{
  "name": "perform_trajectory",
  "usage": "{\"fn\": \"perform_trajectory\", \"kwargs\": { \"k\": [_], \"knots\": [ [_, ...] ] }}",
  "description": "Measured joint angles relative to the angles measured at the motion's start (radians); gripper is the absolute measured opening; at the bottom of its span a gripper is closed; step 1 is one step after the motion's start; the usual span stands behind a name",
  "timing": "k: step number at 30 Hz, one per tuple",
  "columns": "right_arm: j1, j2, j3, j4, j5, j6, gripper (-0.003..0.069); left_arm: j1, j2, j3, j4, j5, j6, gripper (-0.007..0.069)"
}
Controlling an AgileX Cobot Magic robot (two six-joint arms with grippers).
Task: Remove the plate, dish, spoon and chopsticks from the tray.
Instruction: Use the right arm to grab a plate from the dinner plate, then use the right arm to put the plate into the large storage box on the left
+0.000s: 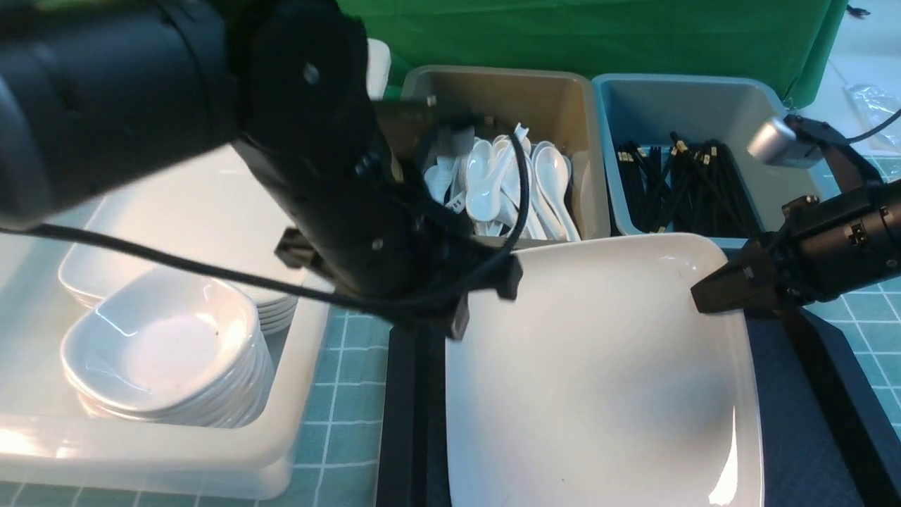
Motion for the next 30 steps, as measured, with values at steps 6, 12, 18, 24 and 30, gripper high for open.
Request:
{"fn": "perform_trajectory", "kwargs": {
  "k": [6, 12, 18, 24, 30],
  "knots": [
    [0.0, -0.012, -0.017, -0.01, 0.02, 0.008, 0.0052, 0.006, -0.077, -0.002, -0.024, -0.063, 0.031, 0.002],
    [0.001, -0.068, -0.184, -0.017, 0.097, 0.093, 0.0052, 0.168, -0.292, -0.002, -0.02, -0.072, 0.031, 0.0011],
    [0.07, -0.069, -0.411, -0.015, 0.122, 0.2, 0.0052, 0.481, -0.45, 0.065, 0.021, -0.004, 0.038, 0.0011],
    [0.205, 0.017, -0.641, -0.01, 0.024, 0.316, 0.0052, 0.704, -0.586, 0.22, -0.018, -0.002, 0.06, 0.0011],
    [0.372, 0.256, -0.941, -0.001, -0.095, 0.429, 0.0052, 0.823, -0.694, 0.346, -0.148, -0.02, 0.145, 0.0011]
  ]
}}
